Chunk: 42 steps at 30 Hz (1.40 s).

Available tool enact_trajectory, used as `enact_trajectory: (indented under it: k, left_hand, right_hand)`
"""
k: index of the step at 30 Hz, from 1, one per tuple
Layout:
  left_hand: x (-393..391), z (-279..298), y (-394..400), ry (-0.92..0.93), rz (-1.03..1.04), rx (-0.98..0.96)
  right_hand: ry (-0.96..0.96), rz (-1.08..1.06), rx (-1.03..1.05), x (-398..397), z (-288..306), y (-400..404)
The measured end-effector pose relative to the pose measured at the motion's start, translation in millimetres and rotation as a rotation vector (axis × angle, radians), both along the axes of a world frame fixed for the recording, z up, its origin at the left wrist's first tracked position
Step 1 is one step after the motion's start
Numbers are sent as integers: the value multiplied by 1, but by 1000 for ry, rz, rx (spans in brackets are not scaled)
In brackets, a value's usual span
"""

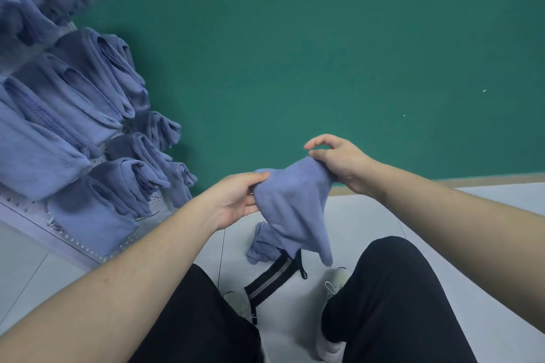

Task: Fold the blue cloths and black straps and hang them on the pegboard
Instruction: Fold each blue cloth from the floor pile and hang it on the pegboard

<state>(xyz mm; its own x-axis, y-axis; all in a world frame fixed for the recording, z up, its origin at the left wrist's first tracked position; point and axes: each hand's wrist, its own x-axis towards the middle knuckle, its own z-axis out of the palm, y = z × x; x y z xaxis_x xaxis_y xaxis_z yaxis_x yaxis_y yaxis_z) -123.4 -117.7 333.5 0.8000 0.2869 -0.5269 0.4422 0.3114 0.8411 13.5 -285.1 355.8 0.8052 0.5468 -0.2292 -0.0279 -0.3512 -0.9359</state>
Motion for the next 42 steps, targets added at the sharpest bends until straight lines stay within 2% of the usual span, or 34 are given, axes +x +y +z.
enact_trajectory:
  k: [4,9,12,14,17,19,21,25,28,33,36,42]
  left_hand:
    - [9,7,-5,-30,77,126]
    - [16,22,-13,-44,90,364]
    - [21,26,-14,-64,141,393]
    - [22,29,-14,-61,196,361]
    - [22,34,-14,-37,264,284]
    - [22,36,-12,-24,293,233]
    - [22,38,-9,-7,319,170]
    - [15,39,-3,-13,242,135]
    - [13,34,-3,-47,166,227]
    - [14,35,0,-43,183,435]
    - [18,35,-1,-77,217,494]
    - [28,36,-9,-181,374,483]
  right_hand:
    - [-247,28,-195,7,4,-3]
    - [-254,31,-279,9,11,-2]
    - [-117,0,-280,5,17,3]
    - [36,-32,-194,1,21,6]
    - [380,-8,-4,-1,31,5]
    - [472,54,32,0,34,1]
    - [397,64,29,6,31,-2]
    - [94,52,-51,7,26,-3]
    - [-127,71,-77,7,24,-1]
    - [-460,90,-228,5,29,-5]
    - [-548,81,-270,3,26,-4]
    - [-514,52,-295,1,27,-1]
